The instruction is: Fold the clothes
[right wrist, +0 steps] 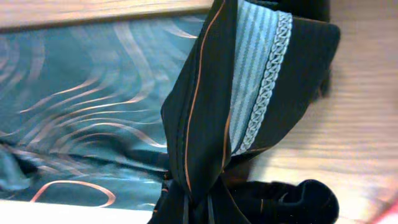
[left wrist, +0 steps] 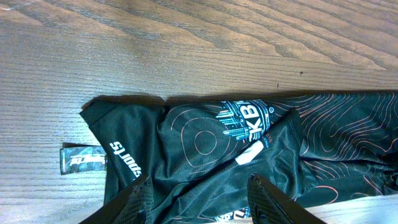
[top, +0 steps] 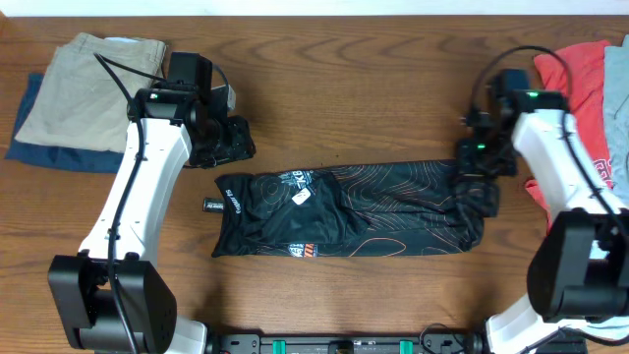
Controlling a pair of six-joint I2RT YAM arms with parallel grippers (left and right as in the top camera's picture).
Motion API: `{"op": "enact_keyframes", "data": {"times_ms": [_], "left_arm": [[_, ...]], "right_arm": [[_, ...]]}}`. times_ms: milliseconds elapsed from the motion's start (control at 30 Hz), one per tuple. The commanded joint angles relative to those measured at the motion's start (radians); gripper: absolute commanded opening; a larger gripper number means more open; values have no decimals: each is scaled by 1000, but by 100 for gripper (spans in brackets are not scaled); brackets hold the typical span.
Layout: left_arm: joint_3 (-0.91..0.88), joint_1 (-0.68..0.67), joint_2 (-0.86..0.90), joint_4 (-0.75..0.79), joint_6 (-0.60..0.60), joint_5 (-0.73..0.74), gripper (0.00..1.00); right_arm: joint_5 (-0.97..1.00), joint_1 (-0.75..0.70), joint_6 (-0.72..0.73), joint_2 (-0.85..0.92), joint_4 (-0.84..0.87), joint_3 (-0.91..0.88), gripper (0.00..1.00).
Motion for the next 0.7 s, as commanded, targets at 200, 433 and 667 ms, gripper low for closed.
{"op": "enact_keyframes", "data": {"times_ms": [200, 433, 667], "left_arm": [[-6, 2, 1, -5, 6, -10, 51], [-6, 2, 1, -5, 6, -10, 52], [-6, 2, 1, -5, 6, -10, 52]], "right_arm": [[-36, 250, 165, -19, 47, -25, 1], [-46, 390, 219, -19, 91, -25, 28], [-91, 468, 116, -19, 102, -25, 50]]}}
